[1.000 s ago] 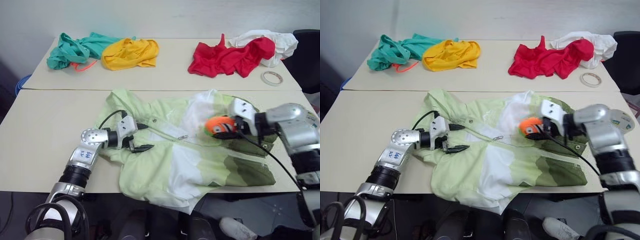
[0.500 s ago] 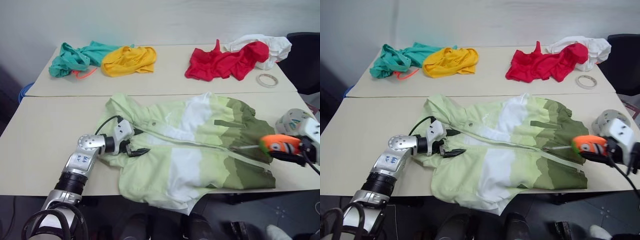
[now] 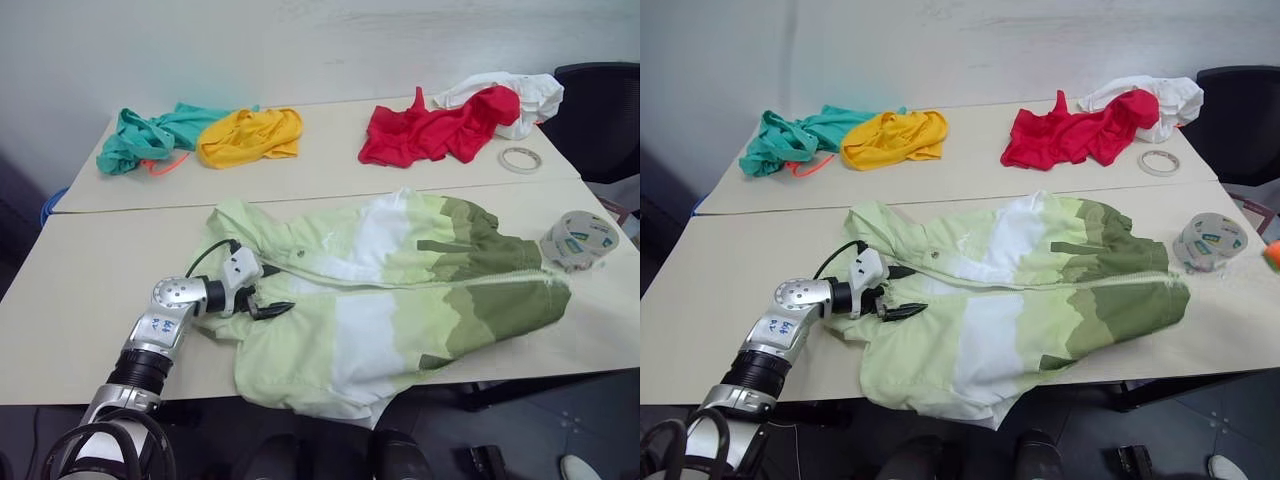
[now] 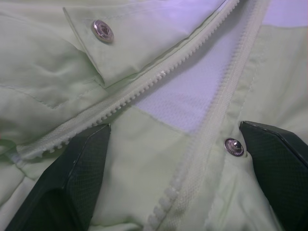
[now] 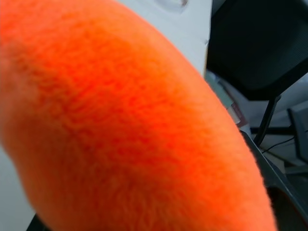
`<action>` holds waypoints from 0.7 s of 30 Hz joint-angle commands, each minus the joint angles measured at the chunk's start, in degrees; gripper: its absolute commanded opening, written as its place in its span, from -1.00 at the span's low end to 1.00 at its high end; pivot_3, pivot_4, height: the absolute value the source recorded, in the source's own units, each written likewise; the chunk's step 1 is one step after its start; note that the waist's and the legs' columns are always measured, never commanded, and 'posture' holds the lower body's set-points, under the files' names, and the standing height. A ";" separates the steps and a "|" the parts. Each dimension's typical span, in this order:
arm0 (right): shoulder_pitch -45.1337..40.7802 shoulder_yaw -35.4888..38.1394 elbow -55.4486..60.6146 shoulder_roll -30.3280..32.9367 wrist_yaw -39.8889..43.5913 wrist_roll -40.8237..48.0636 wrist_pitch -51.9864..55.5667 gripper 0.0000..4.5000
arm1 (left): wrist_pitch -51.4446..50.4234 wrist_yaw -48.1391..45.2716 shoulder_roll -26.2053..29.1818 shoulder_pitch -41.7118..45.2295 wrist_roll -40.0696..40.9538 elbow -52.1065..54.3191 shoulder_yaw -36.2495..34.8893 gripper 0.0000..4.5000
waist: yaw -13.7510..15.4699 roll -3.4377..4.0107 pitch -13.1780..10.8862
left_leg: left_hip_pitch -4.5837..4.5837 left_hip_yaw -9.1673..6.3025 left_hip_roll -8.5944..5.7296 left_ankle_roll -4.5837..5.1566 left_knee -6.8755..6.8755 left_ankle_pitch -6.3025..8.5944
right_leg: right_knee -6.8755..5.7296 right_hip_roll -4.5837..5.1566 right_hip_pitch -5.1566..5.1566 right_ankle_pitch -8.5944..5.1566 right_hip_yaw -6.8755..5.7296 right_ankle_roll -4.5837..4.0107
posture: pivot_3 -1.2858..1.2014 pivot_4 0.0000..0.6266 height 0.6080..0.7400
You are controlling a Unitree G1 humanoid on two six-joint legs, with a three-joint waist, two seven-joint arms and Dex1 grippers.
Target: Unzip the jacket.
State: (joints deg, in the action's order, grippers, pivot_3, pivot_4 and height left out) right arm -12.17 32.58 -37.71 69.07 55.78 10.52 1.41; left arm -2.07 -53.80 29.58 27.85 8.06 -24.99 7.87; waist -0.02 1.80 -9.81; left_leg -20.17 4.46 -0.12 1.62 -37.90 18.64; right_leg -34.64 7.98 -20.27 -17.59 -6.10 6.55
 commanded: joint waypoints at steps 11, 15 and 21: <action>13.56 -2.89 5.04 8.10 5.35 -5.04 8.01 0.14 | 8.66 10.64 3.91 -1.69 -8.95 -15.56 1.75 1.00 | -0.01 0.01 0.25 | 0.05 -0.01 0.00 -0.01 0.22 -0.01 | 0.02 0.04 -0.03 -0.03 0.01 -0.05 | 0.03 -0.52 1.00; 7.74 -0.22 9.85 0.28 0.49 0.97 7.18 0.14 | 8.02 6.79 2.28 -2.90 -3.63 -12.81 -0.19 1.00 | -0.64 -0.02 0.35 | 0.08 0.15 -0.01 -0.07 0.46 -0.06 | 0.03 0.02 0.08 -0.02 0.14 -0.03 | 0.03 -0.52 1.00; 9.71 4.24 13.90 -5.77 1.93 6.11 4.17 0.68 | 2.40 1.76 4.54 -5.95 2.56 -2.73 -4.68 1.00 | -0.04 -0.09 0.30 | -0.05 0.16 0.00 0.01 0.75 -0.41 | 0.04 -0.14 -0.48 -0.13 0.11 -0.16 | 0.03 -0.52 1.00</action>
State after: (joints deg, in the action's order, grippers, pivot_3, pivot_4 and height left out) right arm -3.04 32.91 -26.01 63.50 56.98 14.76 8.04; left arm 4.49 -51.16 32.43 24.70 10.93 -27.09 3.63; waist -0.06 1.72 -9.51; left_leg -20.24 4.62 -0.04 1.62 -37.12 18.24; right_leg -34.63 7.70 -20.72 -17.74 -6.04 6.36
